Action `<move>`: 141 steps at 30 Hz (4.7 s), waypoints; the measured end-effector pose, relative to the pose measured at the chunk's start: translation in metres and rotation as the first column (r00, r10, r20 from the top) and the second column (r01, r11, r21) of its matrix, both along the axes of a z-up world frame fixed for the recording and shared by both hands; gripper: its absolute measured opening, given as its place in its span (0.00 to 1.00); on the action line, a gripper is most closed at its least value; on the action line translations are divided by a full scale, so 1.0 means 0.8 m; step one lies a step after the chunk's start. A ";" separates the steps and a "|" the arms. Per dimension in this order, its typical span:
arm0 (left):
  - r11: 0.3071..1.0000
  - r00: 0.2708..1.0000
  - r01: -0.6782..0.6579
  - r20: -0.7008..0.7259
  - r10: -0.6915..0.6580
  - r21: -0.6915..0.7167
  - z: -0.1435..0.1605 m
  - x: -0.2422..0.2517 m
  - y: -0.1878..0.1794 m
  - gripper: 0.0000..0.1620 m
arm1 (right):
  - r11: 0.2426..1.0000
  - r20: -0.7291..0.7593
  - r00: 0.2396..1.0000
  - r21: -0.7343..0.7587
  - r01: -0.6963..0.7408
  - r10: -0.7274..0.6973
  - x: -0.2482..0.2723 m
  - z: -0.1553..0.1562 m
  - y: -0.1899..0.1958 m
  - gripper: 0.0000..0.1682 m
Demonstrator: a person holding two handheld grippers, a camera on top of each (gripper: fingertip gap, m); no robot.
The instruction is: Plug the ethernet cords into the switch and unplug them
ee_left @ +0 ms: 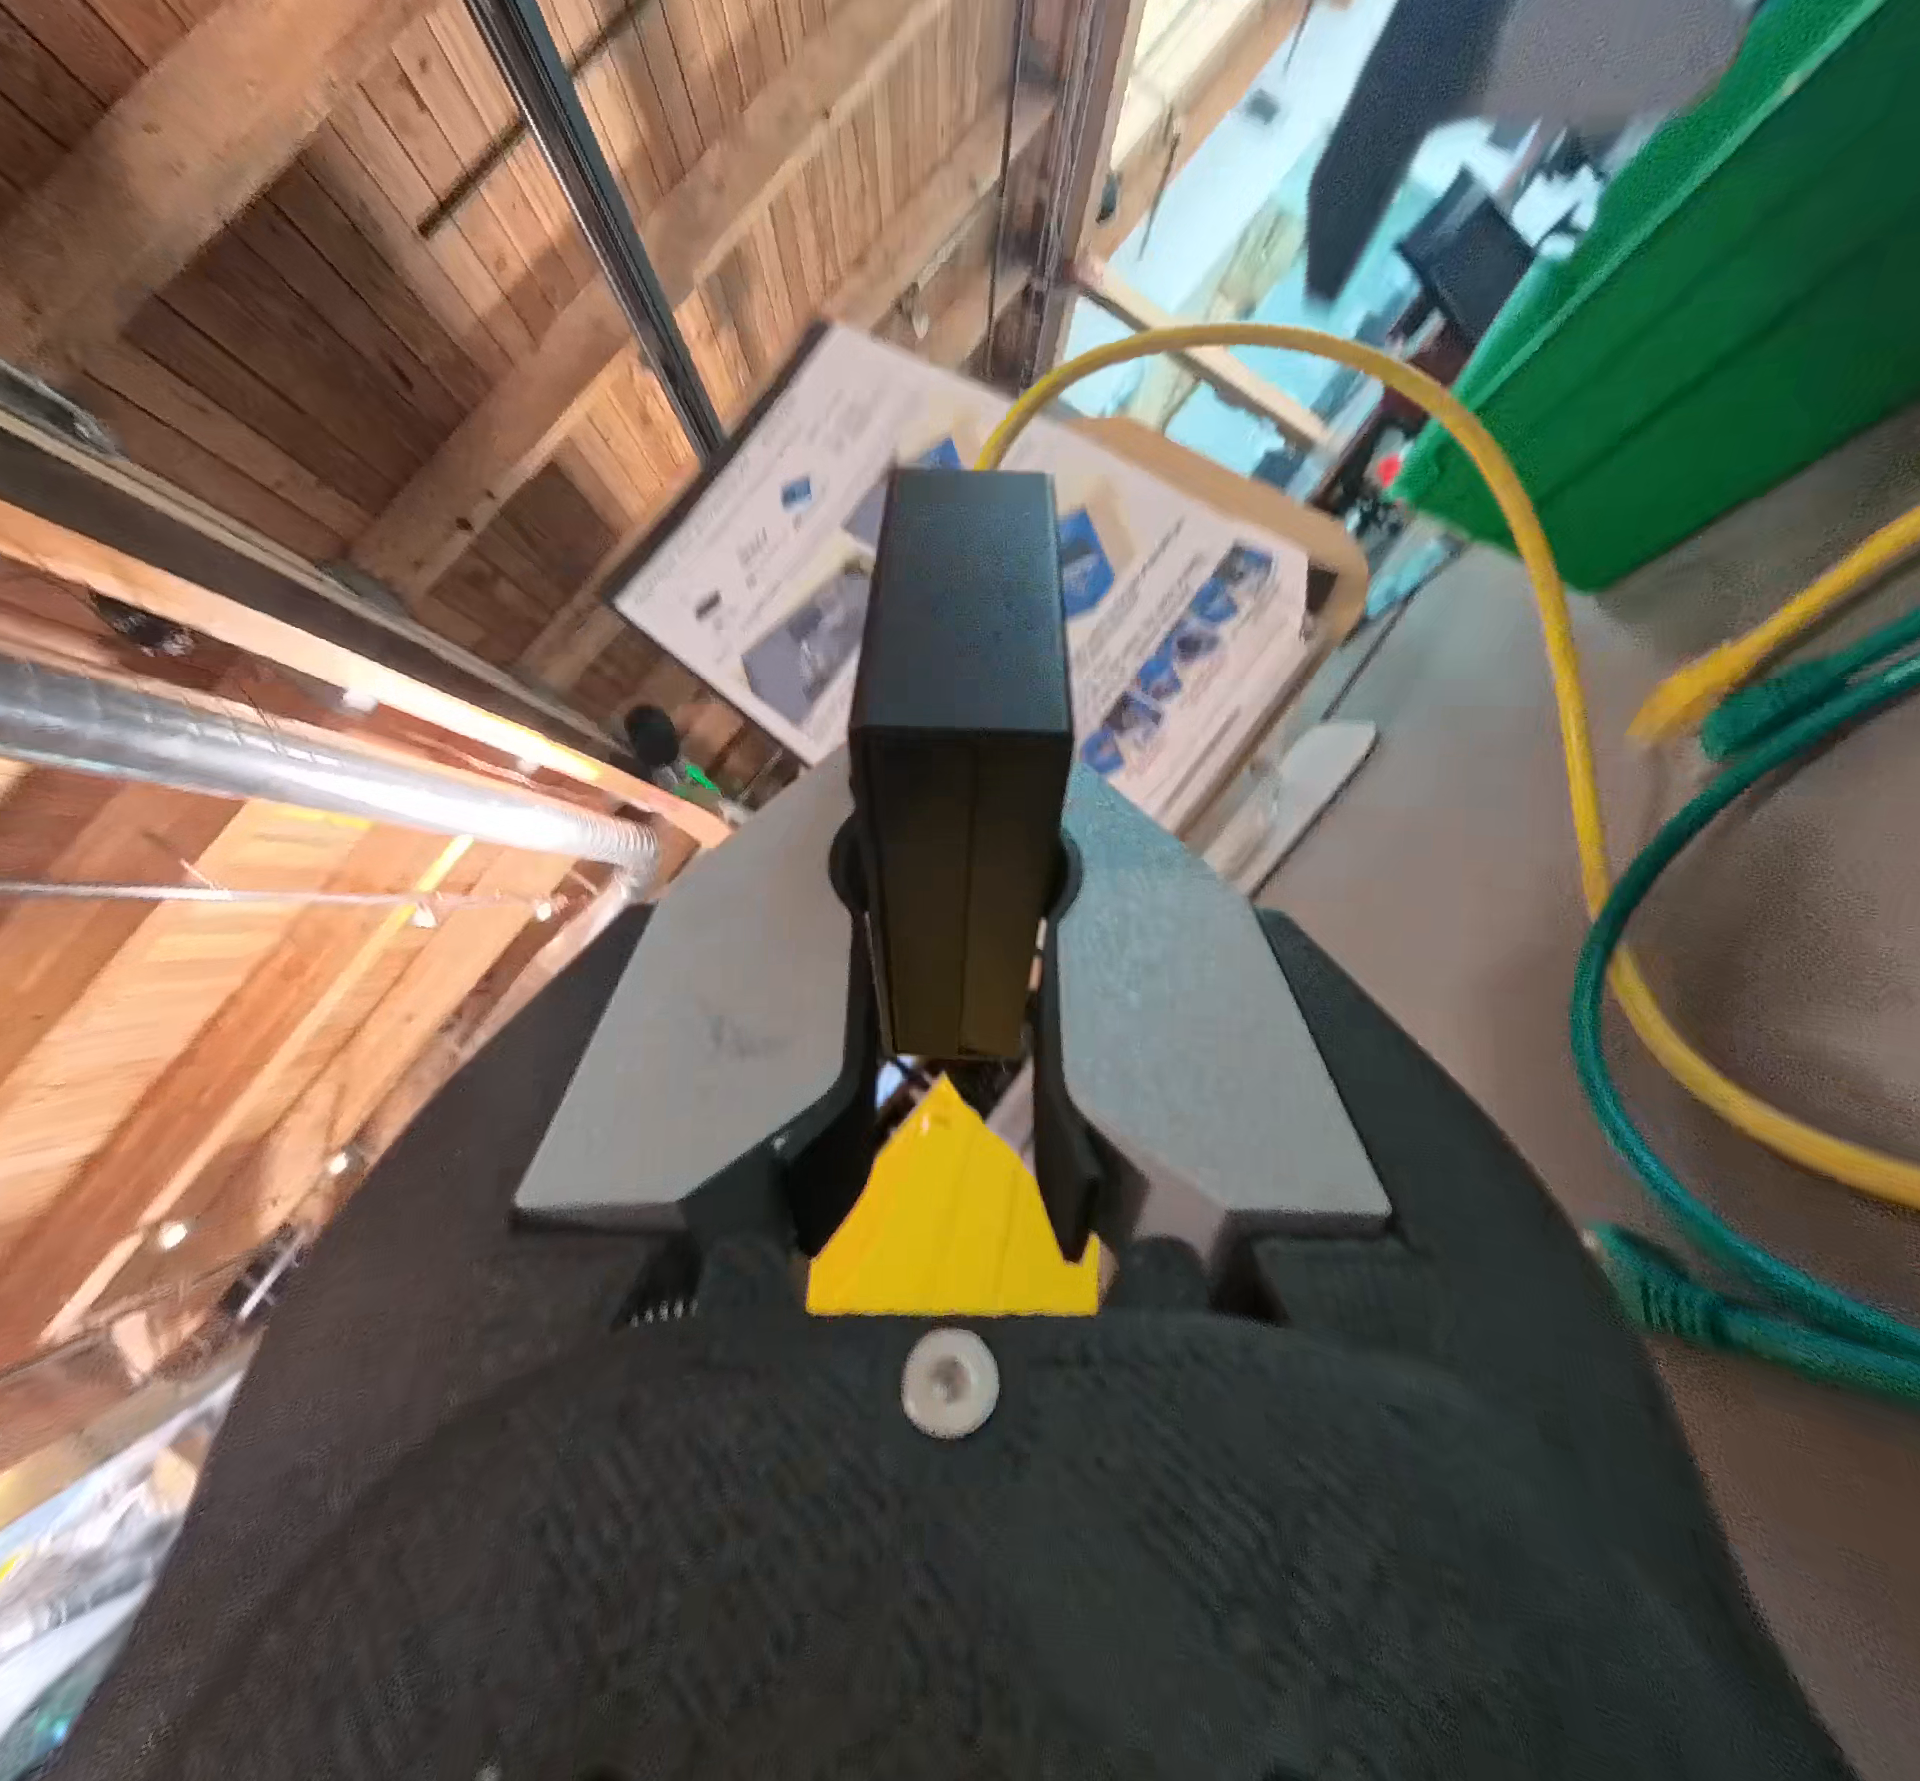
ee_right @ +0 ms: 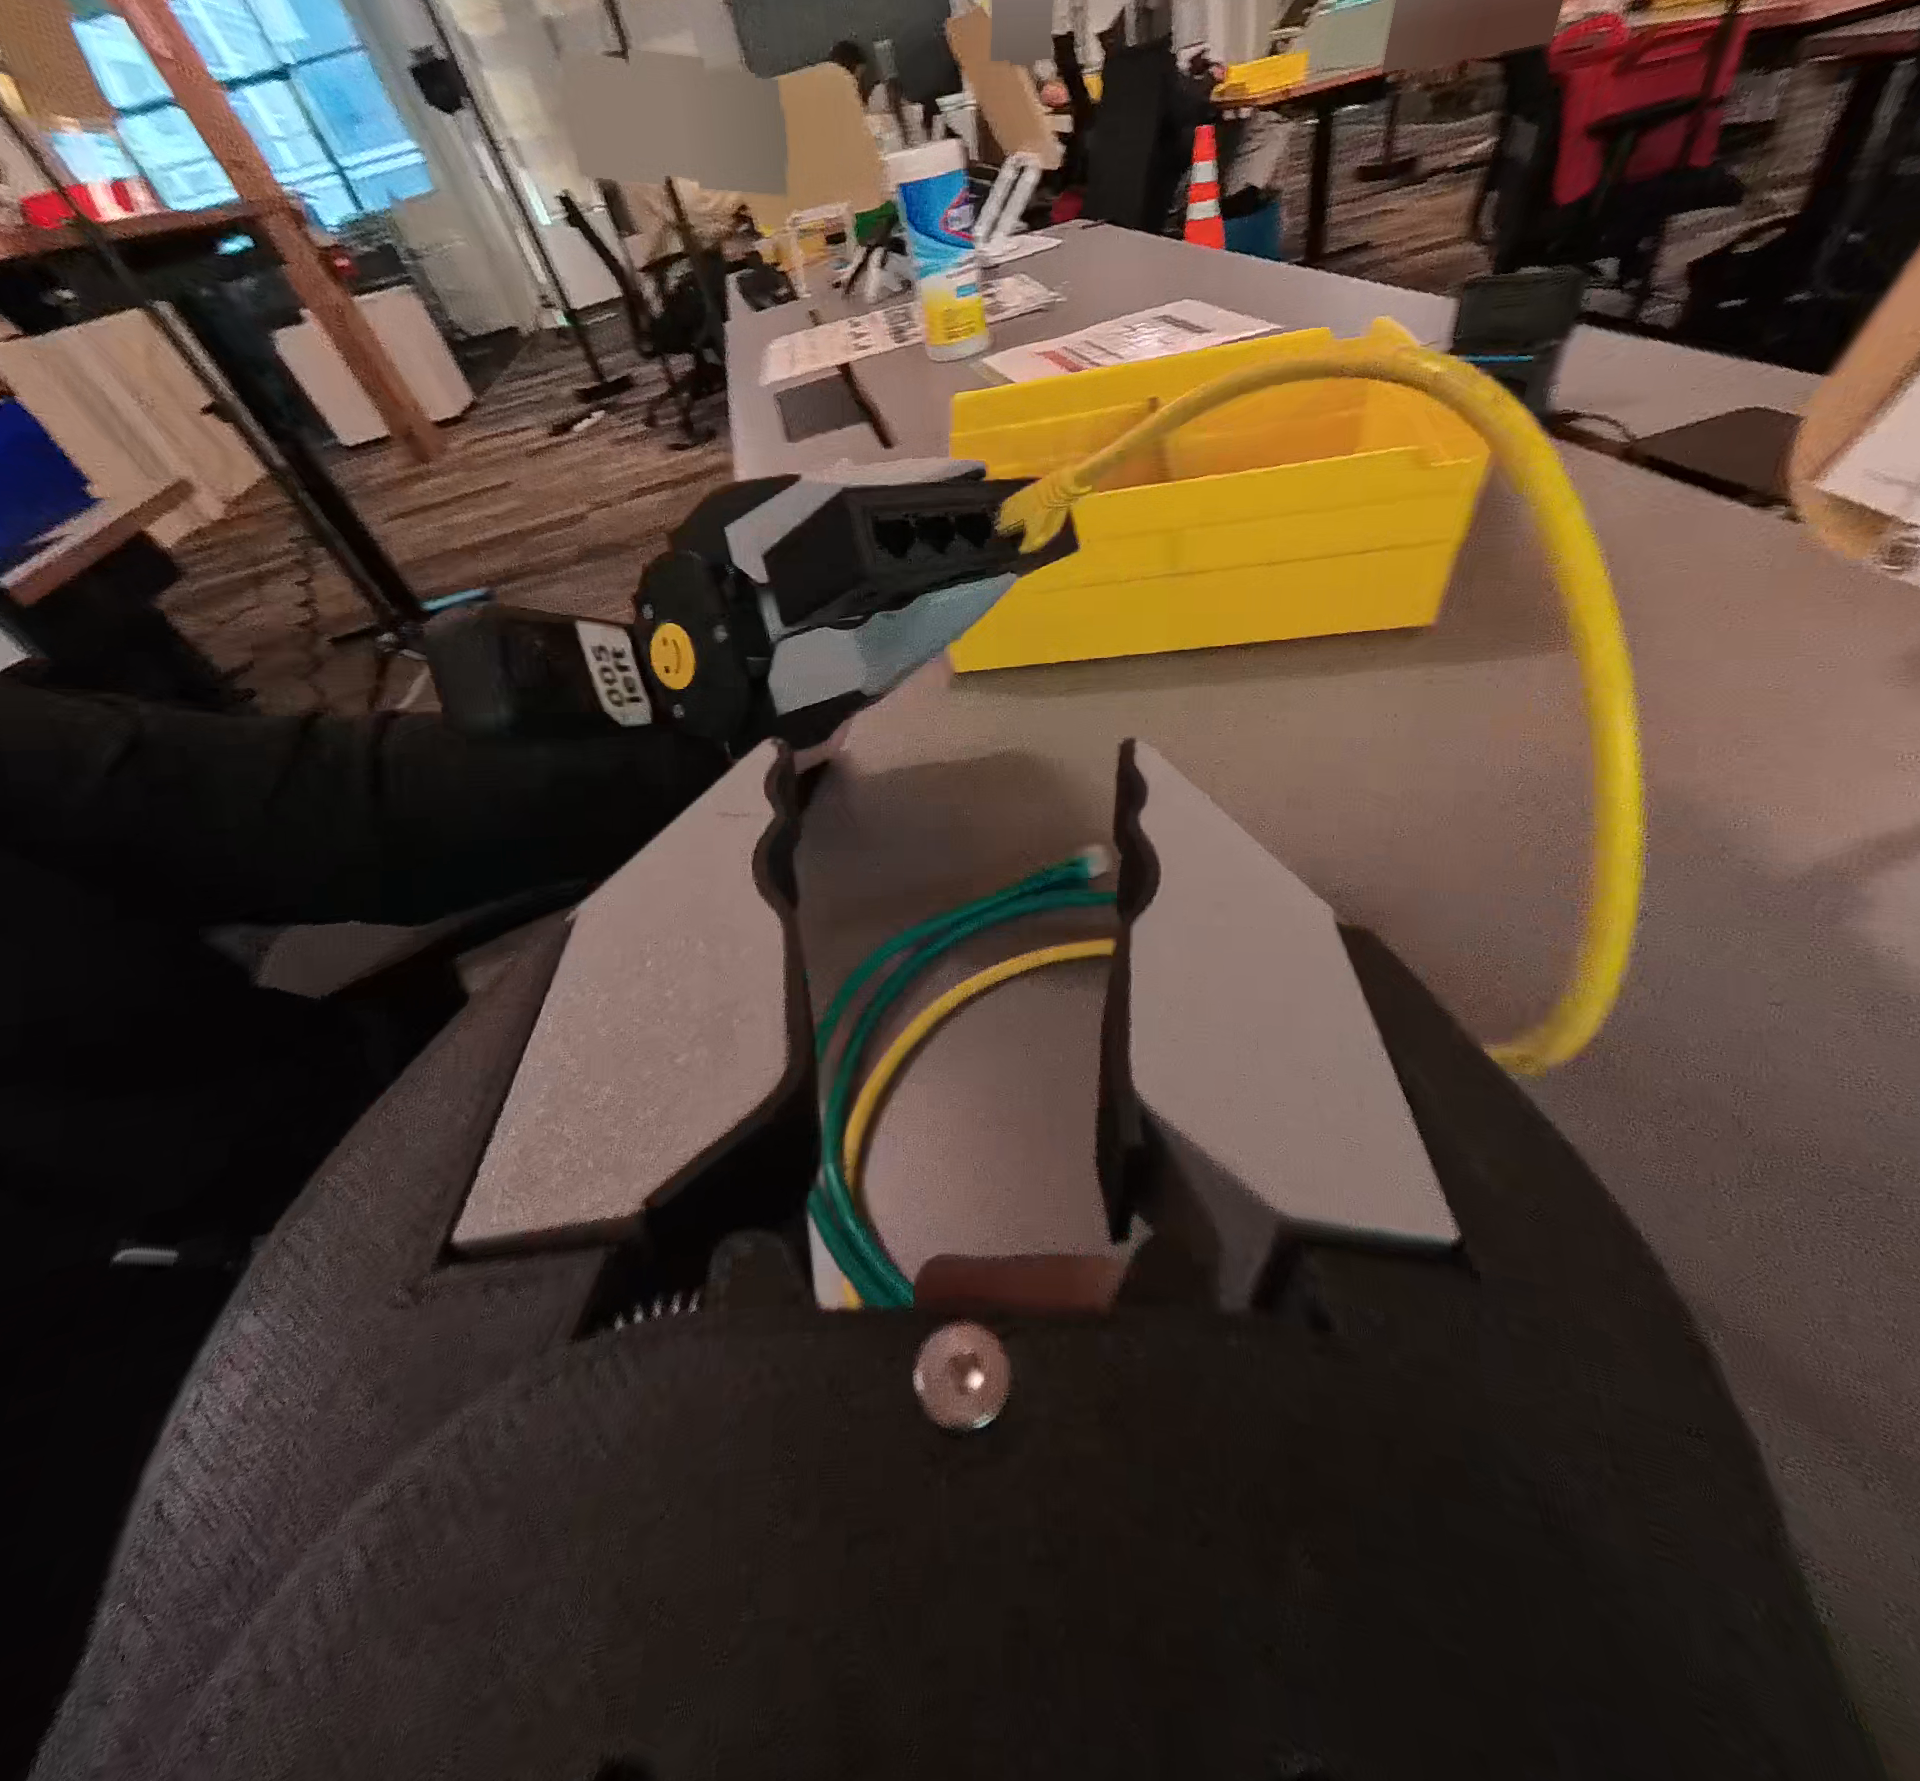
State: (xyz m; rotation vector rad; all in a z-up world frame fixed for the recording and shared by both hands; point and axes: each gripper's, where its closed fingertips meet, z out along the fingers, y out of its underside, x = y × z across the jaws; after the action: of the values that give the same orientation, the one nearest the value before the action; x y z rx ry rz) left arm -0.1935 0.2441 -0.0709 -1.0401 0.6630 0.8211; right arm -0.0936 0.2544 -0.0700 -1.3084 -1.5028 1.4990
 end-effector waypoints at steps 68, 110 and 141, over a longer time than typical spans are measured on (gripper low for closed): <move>0.956 0.979 -0.114 0.134 0.155 -0.271 -0.081 -0.024 0.067 0.17 | 0.914 0.784 0.474 0.376 0.152 -0.401 0.110 -0.205 0.093 0.10; 0.989 0.995 0.099 -0.003 -0.100 -0.110 -0.051 0.036 0.040 0.17 | 0.888 0.092 0.961 0.413 0.200 -0.259 -0.005 -0.020 0.008 0.08; 0.998 0.935 0.027 -0.351 -0.044 -0.054 -0.068 0.052 0.023 0.16 | 0.859 0.281 0.951 0.510 -0.038 -0.126 -0.026 -0.097 -0.014 0.08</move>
State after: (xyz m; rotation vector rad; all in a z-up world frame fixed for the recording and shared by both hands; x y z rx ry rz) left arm -0.1517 0.2626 -0.1251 -0.9279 1.0083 0.9748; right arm -0.1143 0.2434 -0.1473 -1.2640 -1.8874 0.7922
